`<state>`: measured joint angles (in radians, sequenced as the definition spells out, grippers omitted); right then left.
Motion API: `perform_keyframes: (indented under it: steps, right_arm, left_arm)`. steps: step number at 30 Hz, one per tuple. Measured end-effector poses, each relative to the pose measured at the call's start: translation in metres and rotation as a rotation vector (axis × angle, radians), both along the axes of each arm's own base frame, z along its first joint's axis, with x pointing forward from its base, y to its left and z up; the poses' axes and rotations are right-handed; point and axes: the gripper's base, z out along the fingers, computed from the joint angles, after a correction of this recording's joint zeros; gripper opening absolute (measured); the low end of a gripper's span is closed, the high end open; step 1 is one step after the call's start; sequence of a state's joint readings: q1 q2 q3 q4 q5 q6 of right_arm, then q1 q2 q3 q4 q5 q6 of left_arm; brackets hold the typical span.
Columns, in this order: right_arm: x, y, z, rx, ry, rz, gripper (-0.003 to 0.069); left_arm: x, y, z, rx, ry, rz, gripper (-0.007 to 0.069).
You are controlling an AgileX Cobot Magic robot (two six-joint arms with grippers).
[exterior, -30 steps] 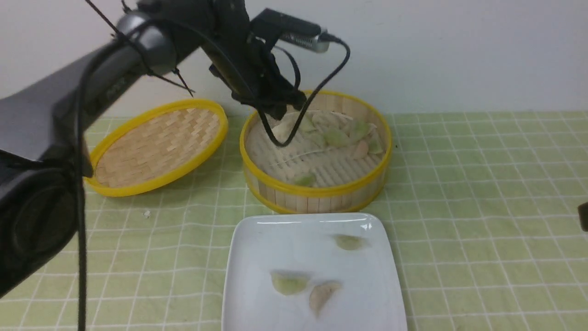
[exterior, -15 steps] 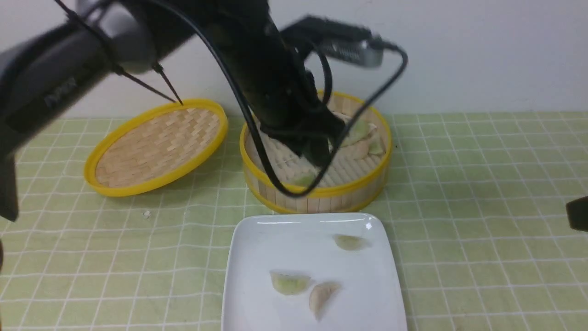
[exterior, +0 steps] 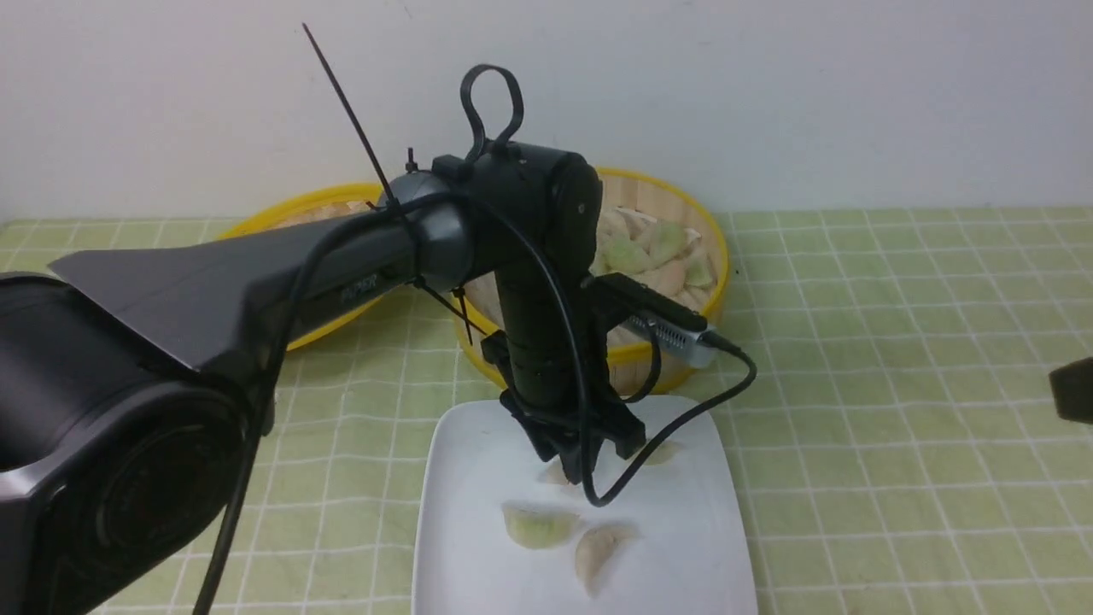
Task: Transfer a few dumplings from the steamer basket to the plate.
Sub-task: Use the left arm to put the dumpling into the plate, then use the right arm to grab a dumpling from inside the steamer
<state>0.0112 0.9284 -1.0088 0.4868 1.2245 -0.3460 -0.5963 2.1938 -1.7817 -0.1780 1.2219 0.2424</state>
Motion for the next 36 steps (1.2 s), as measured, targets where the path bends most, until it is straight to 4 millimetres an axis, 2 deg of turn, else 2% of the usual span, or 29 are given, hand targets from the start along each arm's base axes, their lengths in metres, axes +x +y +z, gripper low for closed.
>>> perform_keyframes:
  steps: [2, 4, 5, 6, 7, 9, 10, 11, 12, 15, 17, 18, 20, 22, 25, 27, 28, 29, 30, 32, 36]
  right_arm:
    - [0.003, 0.001, 0.001, 0.011, -0.020, 0.006, -0.0014]
    - [0.017, 0.005, 0.004, 0.064, -0.039, 0.020, -0.0014]
    - [0.018, 0.006, 0.004, 0.069, -0.036, 0.020, -0.0014]
    - [0.028, 0.008, 0.005, 0.097, -0.030, 0.040, -0.0014]
    - [0.037, 0.010, 0.006, 0.114, -0.022, 0.055, -0.0014]
    - [0.060, 0.015, 0.008, 0.130, -0.004, 0.083, -0.0014]
    - [0.071, 0.017, 0.008, 0.128, 0.004, 0.095, -0.0013]
    - [0.084, 0.022, 0.009, 0.120, 0.012, 0.116, -0.0013]
    - [0.093, 0.026, 0.009, 0.107, 0.016, 0.133, -0.0013]
    - [0.123, 0.045, 0.006, 0.061, 0.040, 0.175, -0.0013]
    - [0.140, 0.057, 0.002, 0.039, 0.044, 0.185, -0.0013]
    - [0.153, 0.065, -0.003, 0.019, 0.042, 0.191, -0.0012]
    - [0.176, 0.077, -0.013, -0.006, 0.029, 0.189, -0.0008]
    - [0.202, 0.089, -0.029, -0.030, 0.034, 0.188, 0.0003]
    - [0.231, 0.103, -0.052, -0.067, 0.043, 0.195, 0.0038]
    - [0.254, 0.113, -0.074, -0.113, 0.056, 0.210, 0.0083]
    - [0.258, 0.115, -0.076, -0.124, 0.051, 0.214, 0.0100]
    - [0.270, 0.120, -0.093, -0.155, 0.067, 0.223, 0.0144]
    - [0.272, 0.121, -0.095, -0.160, 0.069, 0.224, 0.0144]
    - [0.291, 0.128, -0.122, -0.227, 0.083, 0.240, 0.0246]
    - [0.310, 0.136, -0.148, -0.299, 0.076, 0.243, 0.0382]
  left_arm:
    - [0.000, 0.000, 0.000, 0.002, 0.001, 0.009, 0.0344]
    - [0.003, -0.001, 0.005, 0.001, -0.015, 0.061, 0.0412]
    - [0.003, -0.001, 0.005, 0.001, -0.015, 0.061, 0.0412]
    - [0.006, -0.001, 0.009, 0.008, -0.034, 0.090, 0.0400]
    - [0.007, 0.000, 0.014, 0.012, -0.051, 0.100, 0.0382]
    - [0.008, 0.004, 0.027, 0.028, -0.098, 0.120, 0.0260]
    - [0.007, 0.008, 0.038, 0.029, -0.129, 0.125, 0.0213]
    - [0.006, 0.013, 0.054, 0.019, -0.165, 0.140, 0.0109]
    - [0.004, 0.020, 0.069, 0.007, -0.195, 0.159, 0.0054]
    - [-0.010, 0.043, 0.119, -0.049, -0.277, 0.211, 0.0004]
    - [-0.021, 0.056, 0.137, -0.064, -0.308, 0.234, -0.0004]
    - [-0.034, 0.068, 0.154, -0.079, -0.334, 0.249, -0.0006]
    - [-0.052, 0.080, 0.168, -0.092, -0.352, 0.262, -0.0006]
    - [-0.080, 0.097, 0.185, -0.112, -0.375, 0.273, -0.0006]
    - [-0.106, 0.112, 0.193, -0.125, -0.387, 0.284, -0.0006]
    - [-0.127, 0.124, 0.203, -0.149, -0.412, 0.298, -0.0006]
    - [-0.132, 0.127, 0.204, -0.152, -0.416, 0.300, -0.0006]
    - [-0.144, 0.134, 0.210, -0.166, -0.433, 0.303, -0.0006]
    - [-0.144, 0.134, 0.209, -0.164, -0.431, 0.302, -0.0006]
    - [-0.162, 0.145, 0.219, -0.184, -0.458, 0.304, -0.0006]
    - [-0.182, 0.158, 0.236, -0.220, -0.530, 0.308, -0.0006]
